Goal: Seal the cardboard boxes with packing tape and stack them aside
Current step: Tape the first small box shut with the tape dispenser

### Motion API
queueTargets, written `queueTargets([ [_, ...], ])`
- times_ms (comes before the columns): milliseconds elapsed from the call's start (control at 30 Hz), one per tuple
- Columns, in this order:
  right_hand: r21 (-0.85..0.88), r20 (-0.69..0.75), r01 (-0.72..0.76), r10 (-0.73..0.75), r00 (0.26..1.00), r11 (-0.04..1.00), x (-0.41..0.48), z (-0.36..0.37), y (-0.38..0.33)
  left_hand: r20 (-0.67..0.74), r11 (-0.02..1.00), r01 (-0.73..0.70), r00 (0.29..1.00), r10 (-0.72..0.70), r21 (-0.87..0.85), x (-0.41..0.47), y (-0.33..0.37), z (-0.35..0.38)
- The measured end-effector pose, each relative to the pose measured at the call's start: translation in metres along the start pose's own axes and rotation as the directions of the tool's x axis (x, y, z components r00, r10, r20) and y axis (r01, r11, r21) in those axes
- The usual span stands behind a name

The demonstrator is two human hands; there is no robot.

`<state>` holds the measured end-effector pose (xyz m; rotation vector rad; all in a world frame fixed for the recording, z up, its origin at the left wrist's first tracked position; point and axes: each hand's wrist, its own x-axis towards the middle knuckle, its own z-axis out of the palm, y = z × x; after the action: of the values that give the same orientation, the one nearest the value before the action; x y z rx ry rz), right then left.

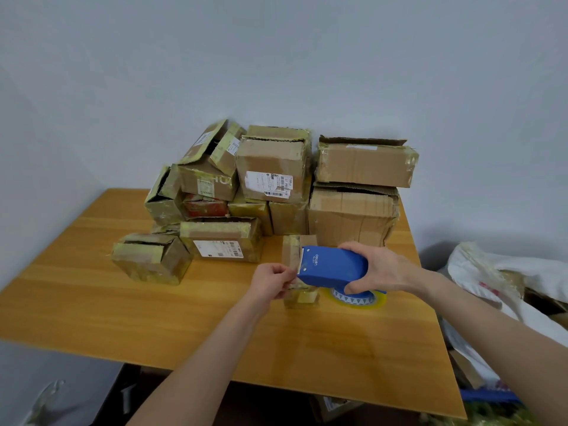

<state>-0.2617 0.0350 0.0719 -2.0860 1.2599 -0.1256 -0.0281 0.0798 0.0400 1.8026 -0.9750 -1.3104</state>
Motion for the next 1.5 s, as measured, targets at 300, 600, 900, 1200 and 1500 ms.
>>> queueTargets([
  [300,-0.054,0.035,-0.055,0.057,0.998,0.997,-0.015,-0.017,0.025,-0.16,1.0,0.007,0.987,-0.003,0.023,-0.001,-0.028,-0.061],
  [600,-0.172,0.051,-0.163,0.174,0.983,0.972,-0.008,-0.005,0.047,-0.209,0.998,0.015,0.978,-0.002,0.06,0.013,-0.05,-0.042],
  [900,-0.17,0.082,-0.194,0.21,0.974,0.966,0.005,0.01,0.051,-0.225,0.992,0.111,0.97,-0.097,0.051,0.031,-0.072,-0.035],
  [1200,-0.194,0.111,-0.232,0.257,0.96,0.953,0.022,0.033,0.04,-0.252,0.974,0.146,0.963,-0.099,0.175,0.06,-0.069,-0.048],
  [1500,-0.115,0.115,-0.296,0.309,0.944,0.948,0.019,0.054,0.042,-0.174,0.948,0.2,0.972,-0.16,0.246,0.062,-0.077,-0.031],
])
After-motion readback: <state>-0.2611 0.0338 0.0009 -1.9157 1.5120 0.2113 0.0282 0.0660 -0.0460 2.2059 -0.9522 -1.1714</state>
